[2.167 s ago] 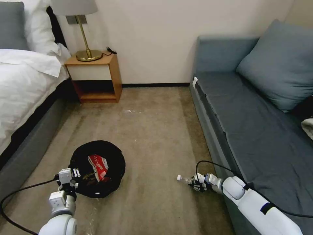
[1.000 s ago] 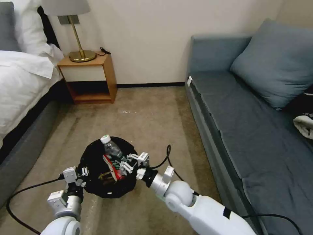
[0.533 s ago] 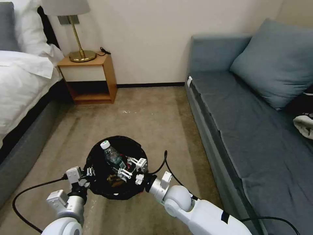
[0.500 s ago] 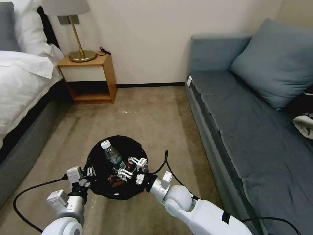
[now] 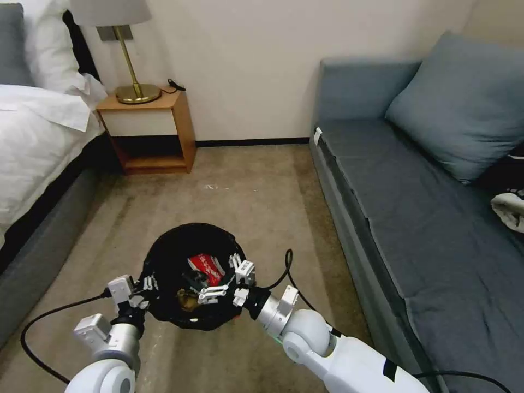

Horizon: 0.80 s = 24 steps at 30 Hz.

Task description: Pick up the trash bin, then pick up the garbage on the floor and place it into the trash bin.

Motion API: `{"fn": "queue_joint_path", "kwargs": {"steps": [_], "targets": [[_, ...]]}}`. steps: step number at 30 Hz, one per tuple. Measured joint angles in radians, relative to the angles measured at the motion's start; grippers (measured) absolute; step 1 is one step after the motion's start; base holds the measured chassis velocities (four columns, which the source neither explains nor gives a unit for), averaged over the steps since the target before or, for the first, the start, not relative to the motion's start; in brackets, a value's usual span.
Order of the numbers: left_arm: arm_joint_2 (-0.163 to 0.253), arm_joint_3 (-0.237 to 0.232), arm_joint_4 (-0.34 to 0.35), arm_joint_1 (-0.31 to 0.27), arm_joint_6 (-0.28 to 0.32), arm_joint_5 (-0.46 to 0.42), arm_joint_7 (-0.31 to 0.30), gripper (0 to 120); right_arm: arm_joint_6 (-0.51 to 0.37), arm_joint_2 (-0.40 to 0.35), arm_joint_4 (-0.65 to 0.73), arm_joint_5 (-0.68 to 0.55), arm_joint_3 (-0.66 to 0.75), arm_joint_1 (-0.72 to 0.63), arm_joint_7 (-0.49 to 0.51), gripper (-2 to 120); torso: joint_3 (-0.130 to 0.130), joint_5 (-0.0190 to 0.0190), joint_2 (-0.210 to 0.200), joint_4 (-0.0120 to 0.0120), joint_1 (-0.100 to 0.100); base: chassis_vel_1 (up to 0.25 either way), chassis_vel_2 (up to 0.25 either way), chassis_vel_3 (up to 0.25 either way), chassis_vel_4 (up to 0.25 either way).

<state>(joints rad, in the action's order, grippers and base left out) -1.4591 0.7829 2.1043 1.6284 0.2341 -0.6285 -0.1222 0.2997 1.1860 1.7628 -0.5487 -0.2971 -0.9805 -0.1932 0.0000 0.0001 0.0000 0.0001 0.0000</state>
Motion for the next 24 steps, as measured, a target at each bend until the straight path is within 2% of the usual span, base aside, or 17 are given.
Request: {"fn": "queue_joint_path", "kwargs": {"steps": [3, 5, 6, 7, 9, 10, 12, 18, 19, 24], "targets": [[0.01, 0.019, -0.051, -0.035, -0.005, -0.103, -0.074, 7, 0.012, -0.007, 0.066, 0.079, 0.088, -0.045, 0.116, 100, 0.0, -0.0001, 0.0, 0.0, 0.0, 0.0, 0.0, 0.0, 0.0], [0.01, 0.019, -0.051, -0.035, -0.005, -0.103, -0.074, 7, 0.012, -0.007, 0.066, 0.079, 0.088, -0.045, 0.116, 100, 0.0, -0.0001, 0.0, 0.0, 0.0, 0.0, 0.0, 0.0, 0.0], [0.017, 0.031, -0.092, -0.06, -0.009, -0.162, -0.115, 7, 0.01, -0.007, 0.114, 0.177, 0.174, -0.094, 0.206, 100, 0.0, -0.0001, 0.0, 0.0001, 0.0, 0.0, 0.0, 0.0, 0.0], [0.021, 0.037, -0.11, -0.07, -0.01, -0.188, -0.132, 7, 0.008, -0.002, 0.138, 0.213, 0.22, -0.119, 0.233, 100, 0.0, -0.0001, 0.0, -0.0002, 0.0, 0.0, 0.0, 0.0, 0.0], [0.029, 0.048, -0.143, -0.094, -0.004, -0.257, -0.174, 7, 0.009, 0.018, 0.183, 0.252, 0.314, -0.184, 0.258, 100, 0.0, -0.0001, 0.0, -0.0002, 0.0, 0.0, 0.0, 0.0, 0.0], [0.029, 0.048, -0.143, -0.094, -0.004, -0.257, -0.174, 7, 0.009, 0.018, 0.183, 0.252, 0.314, -0.184, 0.258, 100, 0.0, -0.0001, 0.0, -0.0002, 0.0, 0.0, 0.0, 0.0, 0.0], [0.031, 0.063, -0.183, -0.125, 0.019, -0.355, -0.236, 7, 0.018, 0.028, 0.232, 0.261, 0.392, -0.269, 0.285, 100, 0.0, -0.0001, 0.0, -0.0002, 0.0, 0.0, 0.0, 0.0, 0.0], [0.032, 0.095, -0.243, -0.16, 0.031, -0.418, -0.288, 7, 0.039, 0.01, 0.277, 0.284, 0.456, -0.375, 0.3, 100, 0.0, -0.0001, 0.0, -0.0002, 0.0, 0.0, 0.0, 0.0, 0.0], [0.036, 0.105, -0.256, -0.166, 0.035, -0.427, -0.293, 15, 0.046, 0.011, 0.292, 0.294, 0.473, -0.404, 0.3, 100, 0.0, 0.0001, 0.0, -0.0001, 0.0, 0.0, 0.0, 0.0, 0.0], [0.038, 0.107, -0.268, -0.167, 0.032, -0.42, -0.295, 26, 0.045, 0.024, 0.316, 0.297, 0.486, -0.433, 0.312, 100, 0.0, 0.0, 0.0, 0.0, 0.0, 0.0, 0.0, 0.0, 0.0]]}}
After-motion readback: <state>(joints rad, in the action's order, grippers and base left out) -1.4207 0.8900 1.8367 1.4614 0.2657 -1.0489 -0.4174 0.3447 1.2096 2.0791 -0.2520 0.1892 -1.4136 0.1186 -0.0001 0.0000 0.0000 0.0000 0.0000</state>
